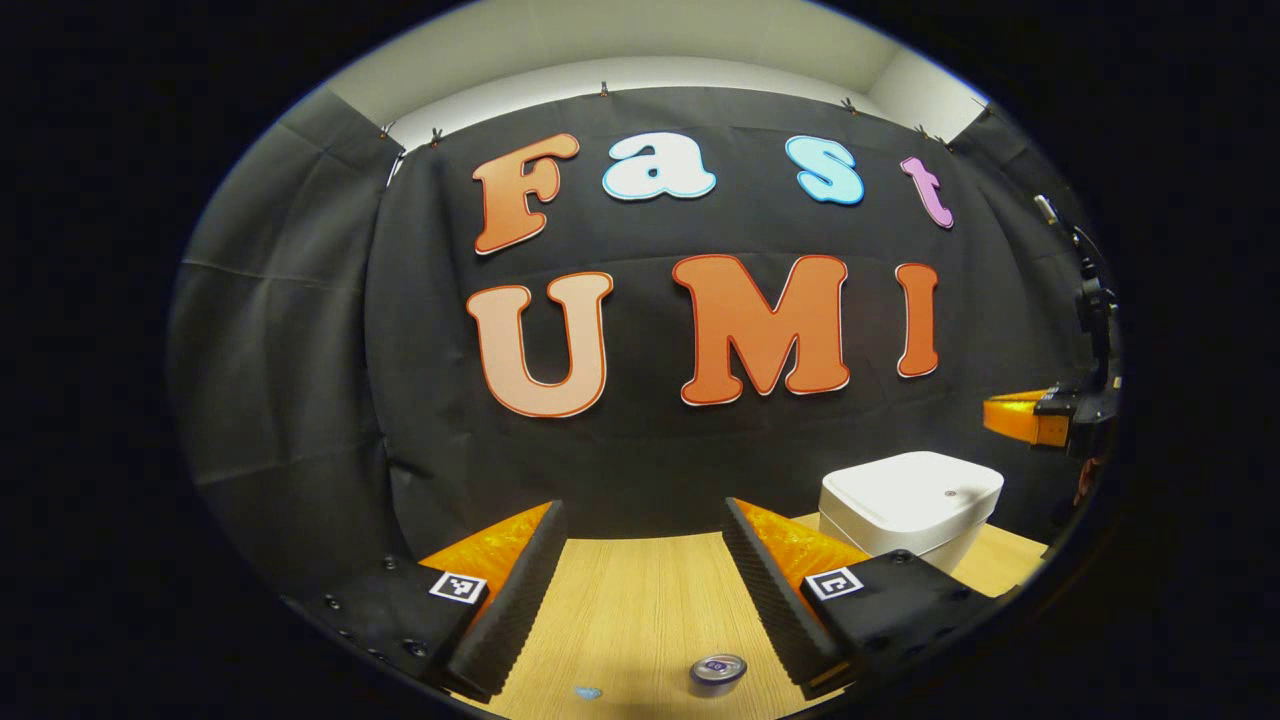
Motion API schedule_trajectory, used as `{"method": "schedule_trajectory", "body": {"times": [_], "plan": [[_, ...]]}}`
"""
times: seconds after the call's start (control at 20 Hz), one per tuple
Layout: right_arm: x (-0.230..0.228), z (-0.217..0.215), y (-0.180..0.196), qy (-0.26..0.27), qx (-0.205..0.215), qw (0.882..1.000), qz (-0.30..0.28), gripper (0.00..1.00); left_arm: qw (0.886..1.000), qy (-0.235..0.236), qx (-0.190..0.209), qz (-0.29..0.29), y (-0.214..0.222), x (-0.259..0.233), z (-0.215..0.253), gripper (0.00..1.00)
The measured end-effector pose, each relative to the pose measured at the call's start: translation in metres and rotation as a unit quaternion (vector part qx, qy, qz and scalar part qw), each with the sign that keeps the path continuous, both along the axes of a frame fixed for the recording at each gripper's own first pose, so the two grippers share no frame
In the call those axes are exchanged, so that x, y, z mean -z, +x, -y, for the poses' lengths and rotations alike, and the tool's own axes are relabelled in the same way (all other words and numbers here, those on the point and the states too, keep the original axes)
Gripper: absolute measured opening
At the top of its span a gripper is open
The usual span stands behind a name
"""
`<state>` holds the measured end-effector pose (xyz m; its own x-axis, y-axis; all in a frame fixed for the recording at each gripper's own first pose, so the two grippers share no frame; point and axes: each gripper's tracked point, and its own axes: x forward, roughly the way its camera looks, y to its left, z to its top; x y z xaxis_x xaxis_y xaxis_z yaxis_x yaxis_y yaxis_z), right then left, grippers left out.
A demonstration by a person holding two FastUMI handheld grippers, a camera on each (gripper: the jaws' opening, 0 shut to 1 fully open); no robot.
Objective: Press the lid of the desktop garbage bin to open it, pick up the crumpled paper on the desktop and throw it into the bin, then pick up the pop can on the desktop and drop it into the bin, and finally close the garbage bin lid.
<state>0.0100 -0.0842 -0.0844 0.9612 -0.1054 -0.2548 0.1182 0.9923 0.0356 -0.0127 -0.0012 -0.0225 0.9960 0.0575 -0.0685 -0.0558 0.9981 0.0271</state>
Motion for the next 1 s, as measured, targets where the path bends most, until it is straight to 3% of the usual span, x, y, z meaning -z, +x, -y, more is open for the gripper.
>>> {"method": "schedule_trajectory", "body": {"times": [0.1,0.15,0.75,1.0], "plan": [[0.016,-0.003,0.003,0.0,-0.007,1.0,-0.022,0.01,1.0,0.004,-0.004,-0.012,0.0,0.007,0.0,0.96],[0.022,-0.009,0.004,0.003,-0.019,0.999,-0.03,0.01,1.0,0.005,-0.005,-0.017,-0.001,0.01,0.001,1.0],[0.073,-0.026,0.013,0.029,-0.085,0.989,-0.115,0.01,0.997,0.016,-0.045,-0.065,-0.006,0.038,0.004,1.0],[0.075,-0.027,0.014,0.088,-0.101,0.983,-0.129,0.01,0.993,0.02,-0.055,-0.103,-0.016,0.064,0.01,1.0]]}}
